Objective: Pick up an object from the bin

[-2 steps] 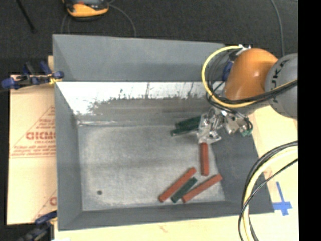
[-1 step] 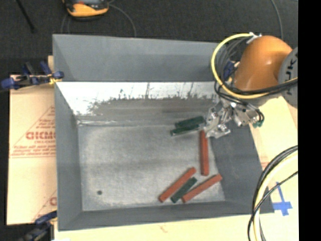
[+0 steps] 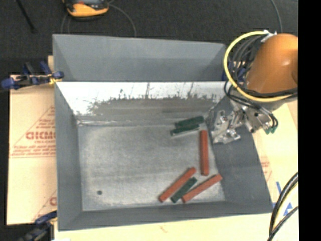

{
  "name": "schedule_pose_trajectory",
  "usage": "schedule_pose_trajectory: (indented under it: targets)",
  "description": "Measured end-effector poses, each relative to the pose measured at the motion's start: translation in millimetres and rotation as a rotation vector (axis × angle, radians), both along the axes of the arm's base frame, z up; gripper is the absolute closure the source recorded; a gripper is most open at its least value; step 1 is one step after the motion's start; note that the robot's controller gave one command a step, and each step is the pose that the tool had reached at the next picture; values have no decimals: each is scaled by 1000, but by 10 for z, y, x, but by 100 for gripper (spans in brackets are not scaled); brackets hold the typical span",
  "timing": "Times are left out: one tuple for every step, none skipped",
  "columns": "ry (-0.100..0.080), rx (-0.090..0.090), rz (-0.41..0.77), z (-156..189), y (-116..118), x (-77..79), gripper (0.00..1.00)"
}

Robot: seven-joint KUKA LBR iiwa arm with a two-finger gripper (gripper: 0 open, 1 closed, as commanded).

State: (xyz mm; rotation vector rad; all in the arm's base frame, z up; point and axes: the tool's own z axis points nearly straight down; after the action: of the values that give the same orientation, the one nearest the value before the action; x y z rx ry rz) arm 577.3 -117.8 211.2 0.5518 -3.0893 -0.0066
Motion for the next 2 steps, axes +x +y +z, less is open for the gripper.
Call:
schedule_pose_trajectory:
  targets:
    - [-4,-4,63,-743,-9,481,0]
    - [-9,-5,62,-699,-12,494,0]
